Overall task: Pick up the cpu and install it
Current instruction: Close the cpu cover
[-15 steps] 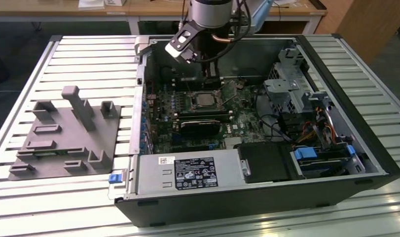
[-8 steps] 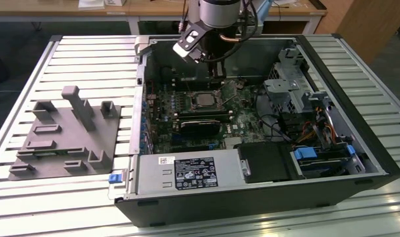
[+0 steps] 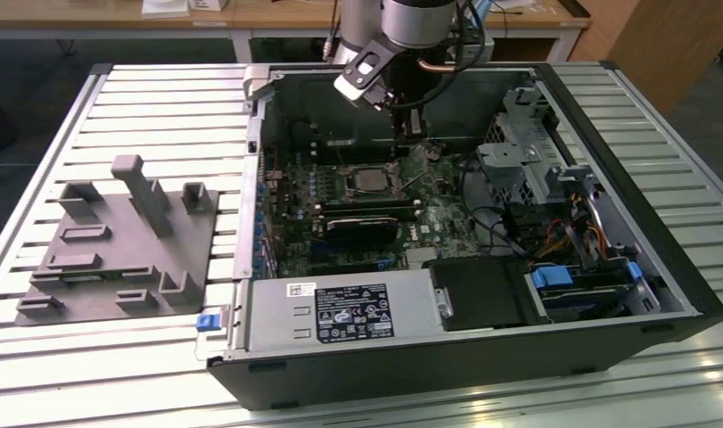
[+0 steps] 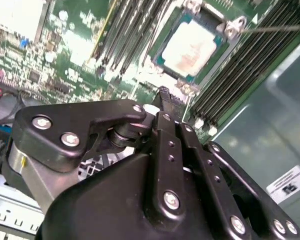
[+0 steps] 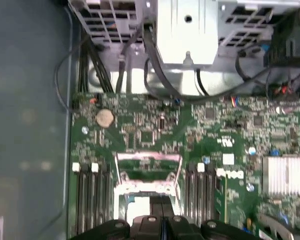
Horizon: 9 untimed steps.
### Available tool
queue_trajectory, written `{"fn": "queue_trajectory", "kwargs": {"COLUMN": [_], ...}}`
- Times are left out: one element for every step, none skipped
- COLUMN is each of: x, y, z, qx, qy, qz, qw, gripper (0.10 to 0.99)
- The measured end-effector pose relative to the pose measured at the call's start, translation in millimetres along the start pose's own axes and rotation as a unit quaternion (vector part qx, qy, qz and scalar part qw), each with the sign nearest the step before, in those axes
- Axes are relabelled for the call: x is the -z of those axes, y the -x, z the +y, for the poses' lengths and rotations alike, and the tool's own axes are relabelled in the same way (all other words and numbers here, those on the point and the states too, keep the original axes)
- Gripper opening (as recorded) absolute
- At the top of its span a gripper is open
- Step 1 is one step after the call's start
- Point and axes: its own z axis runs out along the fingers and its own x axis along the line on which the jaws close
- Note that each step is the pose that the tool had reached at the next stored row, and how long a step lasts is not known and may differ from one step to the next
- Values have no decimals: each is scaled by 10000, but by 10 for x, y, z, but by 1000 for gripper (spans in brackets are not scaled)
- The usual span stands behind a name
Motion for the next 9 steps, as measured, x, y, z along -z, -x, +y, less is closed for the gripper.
{"fn": "queue_trajectory", "kwargs": {"x": [-2, -5, -9, -14, -19, -23, -26, -30, -33], "y": [-16, -31, -40, -43, -43, -44, -44, -44, -45], "z": [12, 23, 34, 53, 75, 97, 120, 143, 165], "qx": [0, 0, 0, 0, 0, 0, 0, 0, 0], "qy": [0, 0, 0, 1, 0, 0, 0, 0, 0], "qz": [0, -1, -2, -1, -2, -2, -3, -2, -3], "qw": [10000, 10000, 10000, 10000, 10000, 10000, 10000, 10000, 10000], "gripper": [106, 106, 106, 106, 106, 106, 106, 106, 106]}}
